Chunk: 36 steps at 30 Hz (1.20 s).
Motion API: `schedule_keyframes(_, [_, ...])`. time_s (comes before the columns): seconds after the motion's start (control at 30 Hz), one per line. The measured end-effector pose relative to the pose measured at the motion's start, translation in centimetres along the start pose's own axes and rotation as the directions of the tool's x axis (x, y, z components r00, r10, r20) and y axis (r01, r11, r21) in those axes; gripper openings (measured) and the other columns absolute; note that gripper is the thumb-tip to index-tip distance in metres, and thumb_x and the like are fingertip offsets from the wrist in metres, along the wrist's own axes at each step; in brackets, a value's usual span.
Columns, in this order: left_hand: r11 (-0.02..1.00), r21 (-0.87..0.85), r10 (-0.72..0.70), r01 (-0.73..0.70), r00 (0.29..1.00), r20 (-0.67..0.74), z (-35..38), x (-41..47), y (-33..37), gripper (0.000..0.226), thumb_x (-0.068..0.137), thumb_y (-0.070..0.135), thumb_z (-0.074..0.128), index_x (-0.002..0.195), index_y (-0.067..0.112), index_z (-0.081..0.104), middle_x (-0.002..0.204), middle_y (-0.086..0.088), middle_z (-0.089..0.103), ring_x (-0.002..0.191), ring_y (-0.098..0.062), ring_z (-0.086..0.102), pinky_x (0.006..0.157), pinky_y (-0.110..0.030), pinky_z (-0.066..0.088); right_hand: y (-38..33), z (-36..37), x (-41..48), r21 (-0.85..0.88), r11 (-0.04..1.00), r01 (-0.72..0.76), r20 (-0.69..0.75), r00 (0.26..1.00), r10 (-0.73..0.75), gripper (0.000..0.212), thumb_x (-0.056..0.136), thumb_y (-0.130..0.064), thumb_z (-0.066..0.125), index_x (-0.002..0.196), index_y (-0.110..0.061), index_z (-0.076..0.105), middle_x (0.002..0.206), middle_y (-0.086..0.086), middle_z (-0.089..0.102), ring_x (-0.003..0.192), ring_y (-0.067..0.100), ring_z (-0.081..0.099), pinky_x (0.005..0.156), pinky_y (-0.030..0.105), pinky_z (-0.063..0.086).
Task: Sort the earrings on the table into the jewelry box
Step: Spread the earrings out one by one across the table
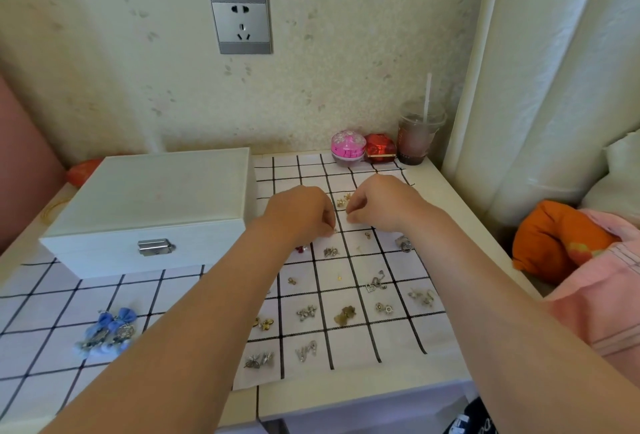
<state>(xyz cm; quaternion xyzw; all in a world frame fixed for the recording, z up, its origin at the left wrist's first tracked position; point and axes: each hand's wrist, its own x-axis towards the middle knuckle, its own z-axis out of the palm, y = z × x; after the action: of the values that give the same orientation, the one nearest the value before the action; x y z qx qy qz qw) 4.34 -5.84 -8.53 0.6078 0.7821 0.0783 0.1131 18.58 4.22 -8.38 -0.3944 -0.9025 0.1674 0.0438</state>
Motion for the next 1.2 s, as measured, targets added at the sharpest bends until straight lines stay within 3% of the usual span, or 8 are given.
schedule_keyframes(0.2, [1.0, -0.004, -0.011, 0.011, 0.998, 0.059, -1.0, 0.2, -0.2, 0.018, 0.083, 0.029, 0.074, 0.095, 0.039, 0.066, 0.091, 0.018, 0.062, 0.093, -0.009, 0.059, 0.087, -0.033, 0.052, -0.2, 0.1, 0.3, 0.03, 0.999, -0.01, -0.021, 1.0, 0.01, 0.009, 0.088, -0.031, 0.071, 0.093, -0.032, 0.077, 0.095, -0.014, 0.071, 0.092, 0.011, 0.064, 0.081, 0.034, 0.054])
schedule_keyframes(0.37, [0.98, -0.189, 0.045, -0.066, 0.993, -0.11, -2.2, 0.2, 0.1, 0.028, 0.083, 0.029, 0.076, 0.108, 0.034, 0.066, 0.096, 0.018, 0.068, 0.092, -0.006, 0.06, 0.089, -0.036, 0.052, -0.1, -0.5, 0.3, 0.46, 0.888, 0.027, -0.098, 0.995, 0.02, 0.006, 0.087, -0.024, 0.075, 0.091, -0.025, 0.078, 0.086, -0.012, 0.072, 0.084, 0.003, 0.066, 0.074, 0.021, 0.048])
schedule_keyframes(0.47, [0.934, -0.331, 0.064, -0.138, 0.972, -0.225, -2.2, 0.0, 0.5, 0.026, 0.084, 0.029, 0.075, 0.107, 0.037, 0.065, 0.093, 0.018, 0.069, 0.076, 0.005, 0.058, 0.077, -0.028, 0.051, -0.2, -0.9, -0.3, 0.655, 0.756, -0.015, -0.064, 0.995, 0.075, 0.025, 0.083, -0.023, 0.08, 0.107, -0.021, 0.074, 0.089, -0.003, 0.076, 0.069, -0.002, 0.065, 0.063, 0.016, 0.045])
schedule_keyframes(0.63, [0.863, -0.458, 0.114, -0.215, 0.965, -0.238, -2.2, -0.4, 1.1, 0.013, 0.082, 0.026, 0.078, 0.094, 0.028, 0.078, 0.084, 0.013, 0.073, 0.064, 0.013, 0.056, 0.063, -0.006, 0.039, 0.5, -1.5, -1.7, 0.792, 0.606, -0.077, 0.022, 0.995, 0.098, 0.034, 0.086, -0.019, 0.077, 0.118, -0.019, 0.066, 0.079, 0.005, 0.069, 0.039, 0.002, 0.039, 0.039, 0.015, 0.03])
schedule_keyframes(0.83, [0.819, -0.541, 0.071, -0.192, 0.969, -0.237, -2.2, -0.8, 1.3, 0.009, 0.077, 0.032, 0.081, 0.085, 0.028, 0.079, 0.079, 0.004, 0.075, 0.081, -0.021, 0.067, 0.078, -0.037, 0.053, 0.5, -1.3, -2.6, 0.856, 0.513, -0.067, 0.023, 0.995, 0.092, 0.036, 0.089, -0.015, 0.074, 0.122, -0.024, 0.062, 0.087, 0.012, 0.075, 0.042, 0.005, 0.036, 0.04, 0.017, 0.029])
schedule_keyframes(1.0, [0.844, -0.508, 0.062, -0.172, 0.972, -0.226, -2.2, -1.3, 1.2, 0.007, 0.077, 0.034, 0.081, 0.079, 0.03, 0.076, 0.076, 0.005, 0.072, 0.066, -0.007, 0.057, 0.068, -0.029, 0.049, 0.4, -1.2, -2.9, 0.809, 0.585, -0.061, 0.008, 0.996, 0.092, 0.043, 0.091, -0.015, 0.072, 0.132, -0.019, 0.061, 0.073, -0.002, 0.072, 0.043, 0.007, 0.041, 0.043, 0.018, 0.032])
schedule_keyframes(1.07, [0.856, -0.492, 0.054, -0.159, 0.974, -0.221, -2.2, -1.4, 1.0, 0.009, 0.077, 0.037, 0.08, 0.078, 0.031, 0.074, 0.077, 0.009, 0.07, 0.066, -0.002, 0.056, 0.067, -0.024, 0.046, 0.2, -1.5, -3.2, 0.781, 0.622, -0.055, 0.01, 0.997, 0.077, 0.042, 0.092, -0.014, 0.069, 0.133, -0.019, 0.06, 0.081, 0.0, 0.075, 0.044, 0.008, 0.043, 0.046, 0.021, 0.034])
schedule_keyframes(1.2, [0.903, -0.403, 0.062, -0.15, 0.973, -0.224, -1.9, -2.0, 0.5, 0.006, 0.086, 0.032, 0.071, 0.083, 0.027, 0.068, 0.079, 0.01, 0.064, 0.069, -0.005, 0.054, 0.063, -0.021, 0.041, 0.1, -1.5, -3.8, 0.542, 0.84, 0.014, -0.014, 1.0, -0.007, 0.026, 0.086, -0.018, 0.073, 0.111, -0.027, 0.072, 0.09, -0.011, 0.074, 0.062, -0.009, 0.059, 0.067, 0.017, 0.047])
